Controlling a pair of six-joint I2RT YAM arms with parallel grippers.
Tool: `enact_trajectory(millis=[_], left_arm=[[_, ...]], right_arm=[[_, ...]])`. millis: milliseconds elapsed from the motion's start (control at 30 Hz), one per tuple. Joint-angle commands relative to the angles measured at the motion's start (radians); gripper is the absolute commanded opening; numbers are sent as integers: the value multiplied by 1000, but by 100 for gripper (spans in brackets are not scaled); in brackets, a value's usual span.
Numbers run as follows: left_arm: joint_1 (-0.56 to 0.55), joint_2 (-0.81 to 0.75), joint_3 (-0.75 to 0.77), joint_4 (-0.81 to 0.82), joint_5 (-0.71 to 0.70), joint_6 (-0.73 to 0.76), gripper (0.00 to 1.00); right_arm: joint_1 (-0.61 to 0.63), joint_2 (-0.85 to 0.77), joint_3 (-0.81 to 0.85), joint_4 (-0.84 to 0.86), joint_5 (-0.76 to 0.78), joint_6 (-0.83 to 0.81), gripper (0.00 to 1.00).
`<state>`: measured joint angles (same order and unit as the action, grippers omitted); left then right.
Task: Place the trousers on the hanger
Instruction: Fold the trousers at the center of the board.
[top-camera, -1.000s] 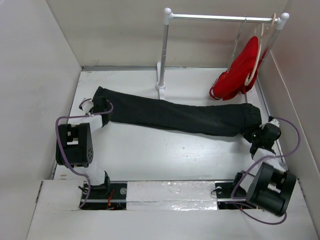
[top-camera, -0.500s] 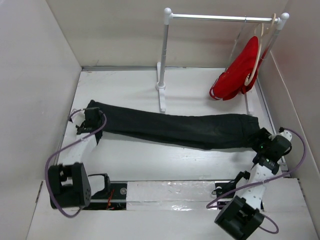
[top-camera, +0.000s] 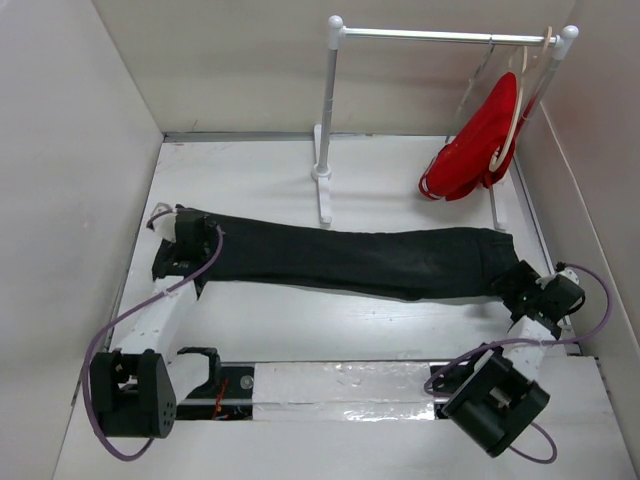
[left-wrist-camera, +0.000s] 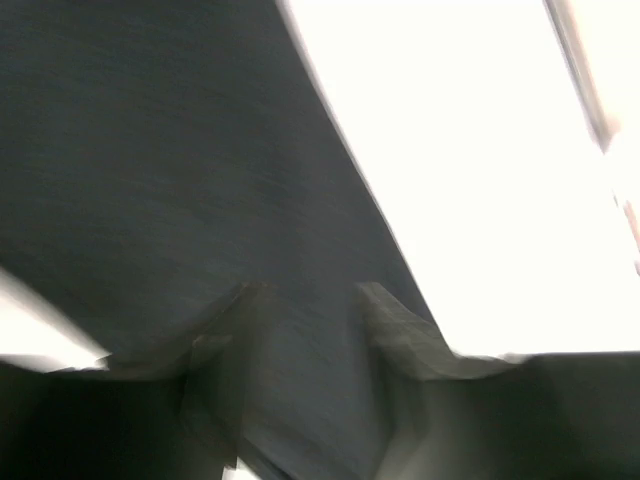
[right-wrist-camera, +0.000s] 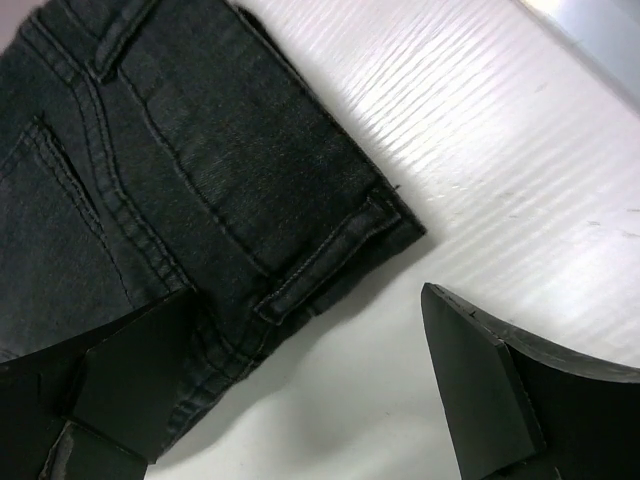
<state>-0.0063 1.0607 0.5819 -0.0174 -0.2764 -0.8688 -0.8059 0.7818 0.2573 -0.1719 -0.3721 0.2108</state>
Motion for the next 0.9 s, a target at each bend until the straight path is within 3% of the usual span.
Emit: enact_trajectory(millis=[0,33,133,200,267,367,400,500,733,800,867], left_arm=[[-136,-16,-8,166,97,18,27],[-179,-7,-13,187,106,11,13],[-383,50,8,266,76,-12,3],[-546,108,35,277,43,-13,3],[-641,151,65,278,-18,-1,3],[-765,229,99,292,-72,10,2],[-782,257,99,296,-82,13,2],[-813,283,76,342,-90,22,0],[-909,353,62,409,-121,51,0],[-943,393,75,419,-119,53,0],[-968,416,81,453,-118,51,0]], right_arm=[[-6,75,3,172,-114,29,100],[-6,117,7,204,-123,39,100],[-6,172,-30,274,-133,102,100],[-6,192,-59,352,-126,133,99],[-6,206,-116,432,-110,168,96],[-6,211,-148,573,-83,216,67],[-6,208,-142,593,-85,207,35],[-6,119,-87,510,-137,138,0],[17,-364,138,86,-169,-39,0],[60,-331,225,-38,-200,-149,0],[193,-242,267,-9,-246,-159,0]])
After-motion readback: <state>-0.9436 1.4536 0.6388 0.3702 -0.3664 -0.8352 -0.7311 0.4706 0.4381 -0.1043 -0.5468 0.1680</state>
